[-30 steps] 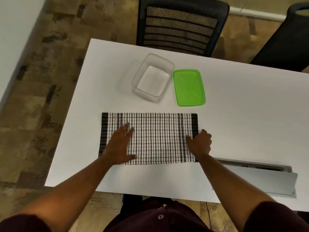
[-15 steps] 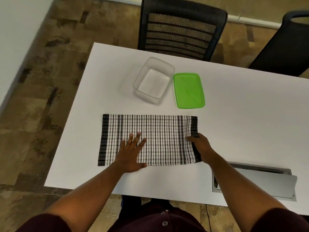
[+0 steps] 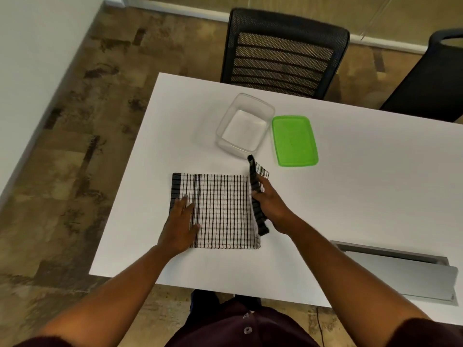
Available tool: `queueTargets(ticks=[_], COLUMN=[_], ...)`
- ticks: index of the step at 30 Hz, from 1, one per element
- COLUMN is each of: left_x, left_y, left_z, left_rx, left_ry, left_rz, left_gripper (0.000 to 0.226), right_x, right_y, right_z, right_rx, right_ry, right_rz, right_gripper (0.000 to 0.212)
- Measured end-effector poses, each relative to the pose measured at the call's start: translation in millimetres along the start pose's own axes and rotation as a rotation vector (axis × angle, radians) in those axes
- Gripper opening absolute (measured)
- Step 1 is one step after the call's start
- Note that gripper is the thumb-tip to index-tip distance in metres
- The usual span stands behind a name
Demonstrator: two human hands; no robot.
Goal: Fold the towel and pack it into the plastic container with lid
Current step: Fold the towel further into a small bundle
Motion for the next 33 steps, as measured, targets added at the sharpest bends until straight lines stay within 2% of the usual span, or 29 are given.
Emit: queueTargets(ticks=[2,7,13,16,23,29,33], left_x=[25.5,51.9,67.1,69.9,79.8,79.8,81.5], left_y=[3.4,7.2,10.5,13.8,18.7,28.2,32.9], left_z=[-6.1,-14.9,-16.7,-15.7,-11.9,-10.8,-7.2], left_rx=[0.035,0.126,0.133,0.128,0.156,0.147,0.129], left_ry=[0.032,-0.055,-0.114,-0.143,-0.166,-0.172,-0.110], left_rz=[0.060,0.147,0.126,0.097,0.199,0.139,-0.047], left_gripper=[0.078,0.086,0.083,0.079,0.071,0.070,0.064], right_x=[3.6,-6.2,-34.8,-43.9,-58.6,-72.5,-77.7], right_y=[-39.2,-122.2,-179.1,-189.2,-219.3,-225.4,-230.4], right_z=[2.8,8.3,20.5,27.6,31.2,33.5,31.3], right_rx=[0.044,0.101,0.157,0.146,0.176,0.241,0.305], right_ry=[0.068,0.148,0.113,0.106,0.119,0.066,0.016], right_rz=[-0.115,-0.376,-0.602,-0.615,-0.717,-0.639,-0.638], right_gripper=[0.052,0.053,0.058,0.061,0.069,0.064,0.086])
Point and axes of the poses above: each hand's wrist, its own z-axis towards the middle knuckle, its own y-axis out of the back of the hand, x = y × z, the point moved 7 cm from there along z, towards the middle knuckle, and after that the axes turned 13 degrees about z, right-handed, at the moved point
